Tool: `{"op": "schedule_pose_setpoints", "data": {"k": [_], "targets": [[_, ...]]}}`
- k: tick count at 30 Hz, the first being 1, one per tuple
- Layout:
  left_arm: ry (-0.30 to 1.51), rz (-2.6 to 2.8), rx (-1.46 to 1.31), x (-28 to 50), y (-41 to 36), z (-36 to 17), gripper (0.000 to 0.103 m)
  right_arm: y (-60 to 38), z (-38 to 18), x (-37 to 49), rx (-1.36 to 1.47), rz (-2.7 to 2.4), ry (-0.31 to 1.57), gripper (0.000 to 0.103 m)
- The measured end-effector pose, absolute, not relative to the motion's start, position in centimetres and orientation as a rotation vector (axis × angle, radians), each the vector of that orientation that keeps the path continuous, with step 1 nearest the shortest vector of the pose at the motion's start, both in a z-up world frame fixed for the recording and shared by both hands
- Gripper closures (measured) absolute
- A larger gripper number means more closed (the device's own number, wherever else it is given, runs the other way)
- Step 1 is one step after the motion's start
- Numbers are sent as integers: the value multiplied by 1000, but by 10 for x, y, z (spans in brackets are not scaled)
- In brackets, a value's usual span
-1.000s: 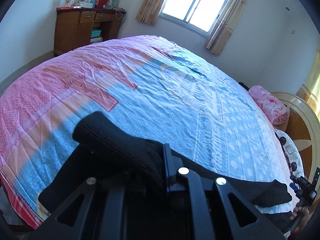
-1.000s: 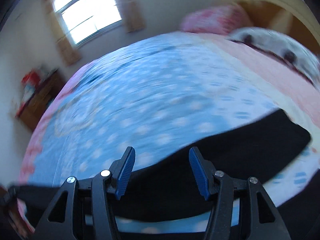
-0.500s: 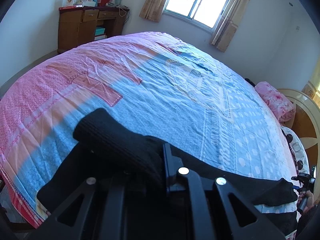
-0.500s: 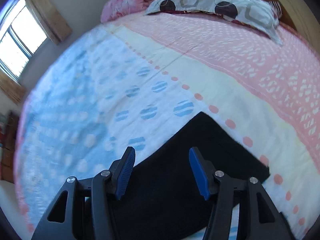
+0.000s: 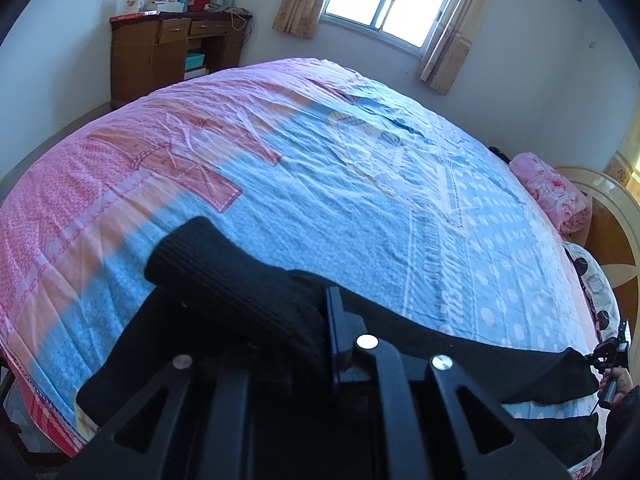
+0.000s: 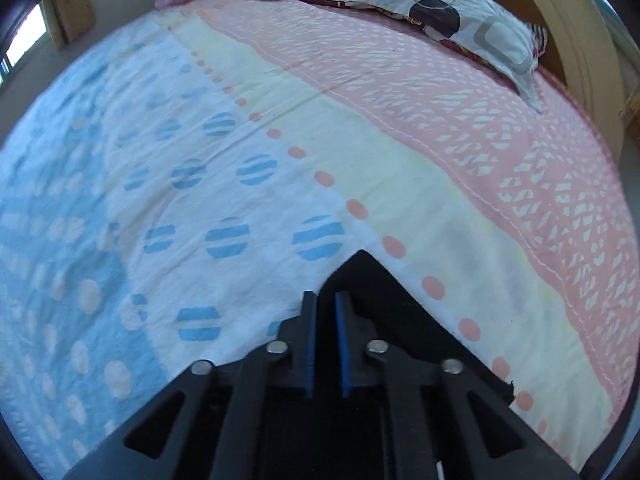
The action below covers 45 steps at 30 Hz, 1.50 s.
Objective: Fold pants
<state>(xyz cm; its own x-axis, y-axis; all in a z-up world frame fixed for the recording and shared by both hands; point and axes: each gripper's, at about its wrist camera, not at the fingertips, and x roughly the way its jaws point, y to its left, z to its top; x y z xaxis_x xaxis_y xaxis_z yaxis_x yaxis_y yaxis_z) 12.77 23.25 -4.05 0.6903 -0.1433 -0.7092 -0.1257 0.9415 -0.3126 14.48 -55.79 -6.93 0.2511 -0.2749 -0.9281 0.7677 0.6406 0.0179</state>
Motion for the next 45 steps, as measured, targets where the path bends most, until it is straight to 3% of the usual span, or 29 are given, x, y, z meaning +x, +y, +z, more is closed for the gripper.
{"op": "schedule_pose_setpoints", "data": {"k": [14, 25, 32, 40, 42, 44, 45], "targets": [[780, -60, -412, 124, 242, -17, 90, -543, 36, 60, 723, -414, 697, 97], [728, -83, -484, 84, 269, 5, 90, -548, 70, -25, 794, -289, 494, 98], [740, -55, -460, 65, 271, -6, 90, -551, 39, -80, 810, -251, 508, 97], [755, 5, -398, 67, 262, -13, 90, -524, -42, -114, 1020, -109, 549, 95], [756, 22, -374, 67, 260, -12, 90, -518, -54, -109, 1043, -84, 563, 89], [760, 35, -354, 67, 257, -12, 90, -515, -62, -101, 1047, -97, 579, 63], [759, 39, -345, 67, 255, -11, 90, -516, -64, -98, 1043, -124, 580, 58]]}}
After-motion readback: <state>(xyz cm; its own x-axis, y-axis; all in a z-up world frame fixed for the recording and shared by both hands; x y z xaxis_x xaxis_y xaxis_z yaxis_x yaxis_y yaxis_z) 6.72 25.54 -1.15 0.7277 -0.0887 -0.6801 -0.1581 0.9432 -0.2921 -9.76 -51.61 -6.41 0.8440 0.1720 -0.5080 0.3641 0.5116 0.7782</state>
